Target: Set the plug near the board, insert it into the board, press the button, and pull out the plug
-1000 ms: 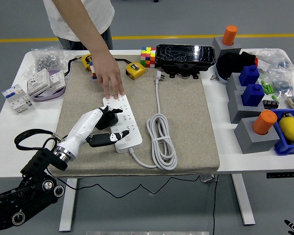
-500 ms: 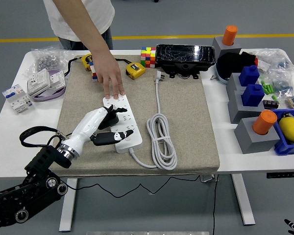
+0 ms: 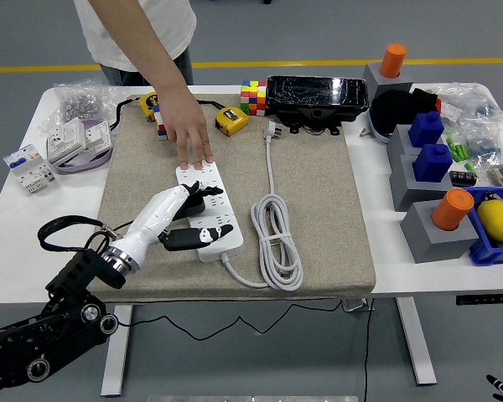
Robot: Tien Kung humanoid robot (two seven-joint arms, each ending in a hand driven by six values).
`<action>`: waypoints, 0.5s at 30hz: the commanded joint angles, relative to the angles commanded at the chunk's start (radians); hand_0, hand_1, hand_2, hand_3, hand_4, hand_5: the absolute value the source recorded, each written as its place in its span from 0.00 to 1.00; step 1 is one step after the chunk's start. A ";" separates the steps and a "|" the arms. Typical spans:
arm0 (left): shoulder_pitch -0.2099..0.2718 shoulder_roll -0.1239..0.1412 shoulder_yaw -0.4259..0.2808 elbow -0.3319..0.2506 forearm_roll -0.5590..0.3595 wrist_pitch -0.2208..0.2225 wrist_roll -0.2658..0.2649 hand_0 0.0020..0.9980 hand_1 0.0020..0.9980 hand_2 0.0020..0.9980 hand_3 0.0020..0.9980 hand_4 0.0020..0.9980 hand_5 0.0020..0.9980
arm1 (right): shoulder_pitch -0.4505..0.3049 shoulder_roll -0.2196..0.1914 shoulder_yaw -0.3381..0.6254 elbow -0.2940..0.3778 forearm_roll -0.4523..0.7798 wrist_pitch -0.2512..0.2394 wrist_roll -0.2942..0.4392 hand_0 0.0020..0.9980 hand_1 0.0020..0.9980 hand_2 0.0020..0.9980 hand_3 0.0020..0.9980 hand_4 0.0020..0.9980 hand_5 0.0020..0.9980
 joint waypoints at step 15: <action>0.024 0.028 -0.037 -0.169 -0.042 -0.059 0.030 0.63 0.66 0.68 0.69 0.88 0.49 | -0.002 -0.002 -0.002 0.000 -0.001 0.000 -0.001 0.56 0.64 0.63 0.60 0.97 0.50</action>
